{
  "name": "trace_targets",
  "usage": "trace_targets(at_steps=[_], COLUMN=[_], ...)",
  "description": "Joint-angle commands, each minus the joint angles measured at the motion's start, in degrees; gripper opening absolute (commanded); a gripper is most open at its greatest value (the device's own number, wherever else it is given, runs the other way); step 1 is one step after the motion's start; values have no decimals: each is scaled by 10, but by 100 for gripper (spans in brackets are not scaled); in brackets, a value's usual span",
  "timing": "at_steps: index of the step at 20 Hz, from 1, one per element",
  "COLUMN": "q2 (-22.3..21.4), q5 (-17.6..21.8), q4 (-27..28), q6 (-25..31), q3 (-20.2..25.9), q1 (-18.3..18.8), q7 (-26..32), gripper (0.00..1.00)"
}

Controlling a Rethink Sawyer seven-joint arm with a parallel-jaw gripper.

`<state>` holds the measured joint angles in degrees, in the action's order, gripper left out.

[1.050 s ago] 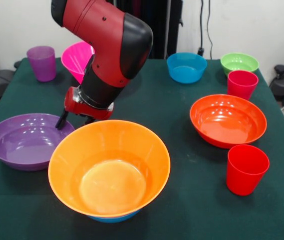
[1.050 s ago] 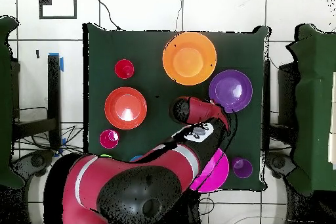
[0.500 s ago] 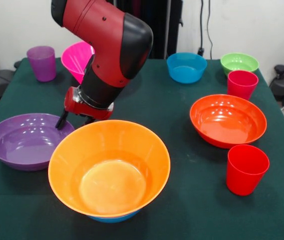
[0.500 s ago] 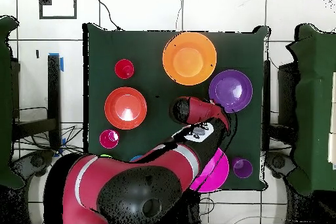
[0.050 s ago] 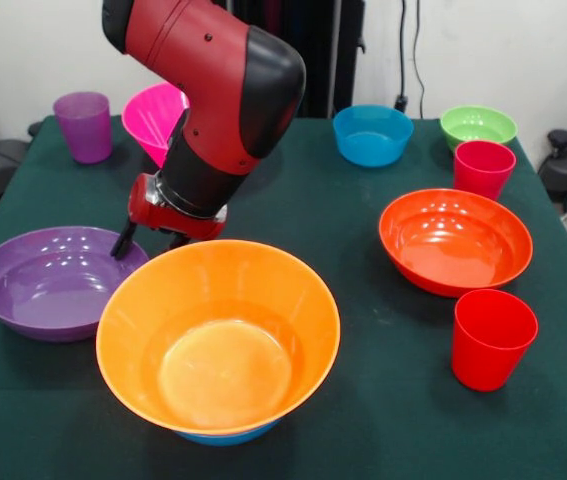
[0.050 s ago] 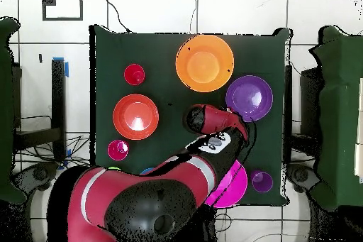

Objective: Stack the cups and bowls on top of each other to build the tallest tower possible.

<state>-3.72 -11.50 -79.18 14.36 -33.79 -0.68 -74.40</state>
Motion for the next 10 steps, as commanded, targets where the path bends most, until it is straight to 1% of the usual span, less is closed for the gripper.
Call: trace_targets(at_steps=[1, 10], q2=[25, 27], q5=[-2, -1], q4=[6, 6], q6=[3, 2], q3=[107, 108], q1=[-15, -24], q7=[-108, -108], gripper=[100, 100])
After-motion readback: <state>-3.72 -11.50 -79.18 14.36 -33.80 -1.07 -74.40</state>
